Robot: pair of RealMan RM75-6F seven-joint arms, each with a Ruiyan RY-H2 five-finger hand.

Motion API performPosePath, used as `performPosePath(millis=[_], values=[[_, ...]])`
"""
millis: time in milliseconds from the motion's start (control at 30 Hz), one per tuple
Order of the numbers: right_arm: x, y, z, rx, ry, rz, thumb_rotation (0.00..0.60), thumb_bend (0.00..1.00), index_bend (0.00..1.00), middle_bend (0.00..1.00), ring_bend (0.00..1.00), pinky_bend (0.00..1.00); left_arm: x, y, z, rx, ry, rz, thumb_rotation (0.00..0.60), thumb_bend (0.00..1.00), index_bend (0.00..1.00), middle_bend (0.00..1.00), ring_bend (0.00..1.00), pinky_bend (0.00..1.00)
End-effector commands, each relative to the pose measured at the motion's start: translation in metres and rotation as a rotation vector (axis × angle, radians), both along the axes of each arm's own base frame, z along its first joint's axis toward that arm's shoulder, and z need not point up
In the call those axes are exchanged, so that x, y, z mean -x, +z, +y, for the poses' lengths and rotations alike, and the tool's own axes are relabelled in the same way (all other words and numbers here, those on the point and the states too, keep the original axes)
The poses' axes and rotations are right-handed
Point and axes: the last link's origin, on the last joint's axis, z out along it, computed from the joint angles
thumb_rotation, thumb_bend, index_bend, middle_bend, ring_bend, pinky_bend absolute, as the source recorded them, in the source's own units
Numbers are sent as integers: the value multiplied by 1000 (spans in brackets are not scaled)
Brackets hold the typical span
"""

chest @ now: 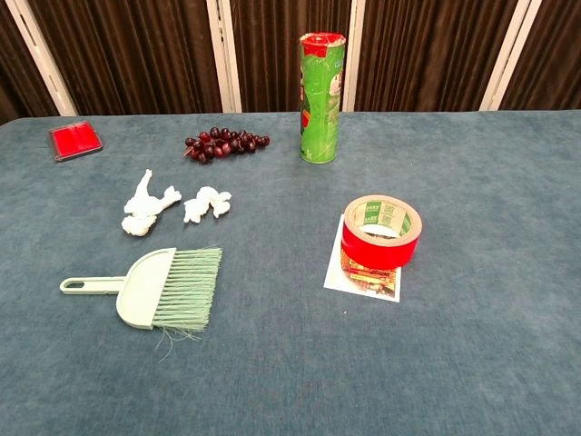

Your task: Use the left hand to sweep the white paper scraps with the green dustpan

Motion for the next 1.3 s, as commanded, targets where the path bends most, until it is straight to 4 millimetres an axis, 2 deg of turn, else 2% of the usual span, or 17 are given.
performPosePath(millis=[33,367,467,767,1000,1100,1167,1300], values=[[0,1,0,3,-1,-9,600,321,0,0,0,1,-28,-38,28,81,26,-8,600,305,426,1000,1000,1000],[-1,2,0,0,-4,-27,600,322,0,0,0,2,-48,-92,51,162,112,45,600,308,434,1000,1000,1000],[-1,2,0,-1,-3,-30,600,322,0,0,0,2,-51,-103,55,167,123,59,600,347,435,1000,1000,1000],[0,3,0,-1,-8,-40,600,322,0,0,0,2,-59,-124,65,179,137,67,600,375,442,1000,1000,1000],[0,3,-1,0,-12,-47,600,321,0,0,0,1,-59,-133,66,190,152,78,600,385,472,1000,1000,1000],[0,3,-1,-3,-14,-47,600,321,0,0,0,2,-56,-136,65,195,162,88,600,478,563,1000,1000,1000],[0,3,-1,-3,-15,-48,600,322,0,0,0,1,-54,-136,64,196,170,86,600,580,648,1000,1000,1000],[0,3,0,-3,-19,-47,600,321,0,0,0,1,-55,-131,64,179,166,67,600,662,708,1000,1000,1000]])
